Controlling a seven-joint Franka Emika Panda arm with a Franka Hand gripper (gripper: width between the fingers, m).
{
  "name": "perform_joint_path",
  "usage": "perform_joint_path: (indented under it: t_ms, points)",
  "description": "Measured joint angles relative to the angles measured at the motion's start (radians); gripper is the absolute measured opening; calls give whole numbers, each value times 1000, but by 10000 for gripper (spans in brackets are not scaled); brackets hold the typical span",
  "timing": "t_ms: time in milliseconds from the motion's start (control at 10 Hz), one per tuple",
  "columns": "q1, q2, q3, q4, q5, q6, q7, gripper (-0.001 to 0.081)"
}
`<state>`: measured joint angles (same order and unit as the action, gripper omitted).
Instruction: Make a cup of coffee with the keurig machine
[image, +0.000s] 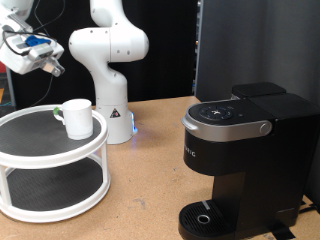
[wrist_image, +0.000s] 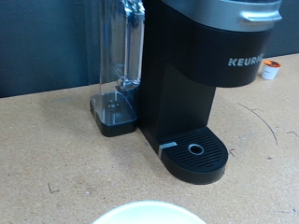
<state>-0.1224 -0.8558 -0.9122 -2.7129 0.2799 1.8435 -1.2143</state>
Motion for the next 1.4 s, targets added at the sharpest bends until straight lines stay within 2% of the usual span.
perform_joint_path:
  t_ms: [700, 800, 900, 1000, 1100, 1200, 1300, 1400]
  points:
    - [1, 58, -84, -66, -27, 112, -109, 2]
    - [2, 61, -89, -69, -27, 123, -112, 24]
    - [4, 62, -95, -72, -26, 133, -113, 195]
    - [6, 62, -101, -72, -26, 137, -114, 195]
    - [7, 62, -106, -72, -24, 139, -115, 379]
    - [9, 62, -110, -73, -23, 143, -115, 379]
    - [11, 62, -112, -75, -22, 155, -116, 565]
    - [18, 62, -116, -78, -20, 173, -117, 565]
